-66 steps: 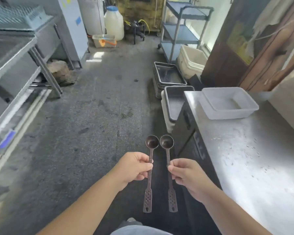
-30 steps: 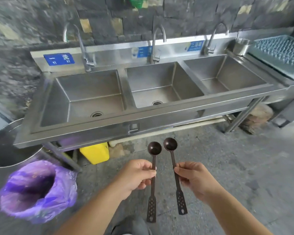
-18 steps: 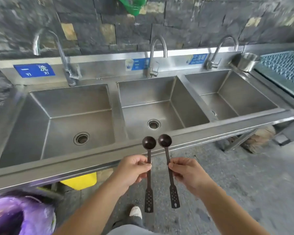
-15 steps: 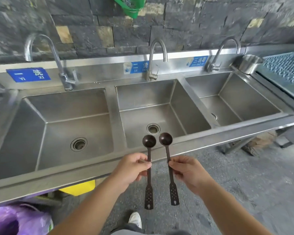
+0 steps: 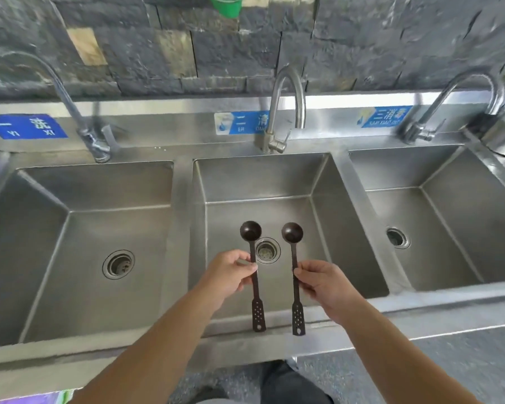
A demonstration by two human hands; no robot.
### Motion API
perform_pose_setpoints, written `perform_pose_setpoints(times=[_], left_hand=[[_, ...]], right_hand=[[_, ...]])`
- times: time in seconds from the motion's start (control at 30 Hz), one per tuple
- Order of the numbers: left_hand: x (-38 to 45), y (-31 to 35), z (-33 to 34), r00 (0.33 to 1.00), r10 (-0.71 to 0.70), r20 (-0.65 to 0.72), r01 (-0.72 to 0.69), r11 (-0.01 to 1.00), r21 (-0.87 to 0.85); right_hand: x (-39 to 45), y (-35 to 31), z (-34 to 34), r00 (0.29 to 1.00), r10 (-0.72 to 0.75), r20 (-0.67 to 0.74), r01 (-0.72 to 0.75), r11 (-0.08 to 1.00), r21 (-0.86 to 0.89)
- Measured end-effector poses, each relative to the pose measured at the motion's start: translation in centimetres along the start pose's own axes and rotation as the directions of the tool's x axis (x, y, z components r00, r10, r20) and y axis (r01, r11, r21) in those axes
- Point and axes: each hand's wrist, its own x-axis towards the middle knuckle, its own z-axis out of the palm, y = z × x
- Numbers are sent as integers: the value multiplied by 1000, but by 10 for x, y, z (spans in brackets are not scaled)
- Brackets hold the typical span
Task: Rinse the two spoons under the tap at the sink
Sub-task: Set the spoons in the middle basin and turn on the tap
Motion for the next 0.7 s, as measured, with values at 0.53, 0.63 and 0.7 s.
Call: perform_pose_setpoints(times=[0.53, 0.63, 0.7], left_hand=[[215, -96, 53, 898, -395, -192, 369, 916, -159], [242, -129, 57, 884, -419, -208, 390, 906, -167], [257, -147, 60, 878, -427, -217, 402, 903, -151]], right_hand=[[237, 87, -88, 930, 344, -130, -365, 907, -208], [263, 115, -86, 917, 373, -146, -398, 885, -240], [278, 129, -85, 912, 378, -157, -407, 880, -245]])
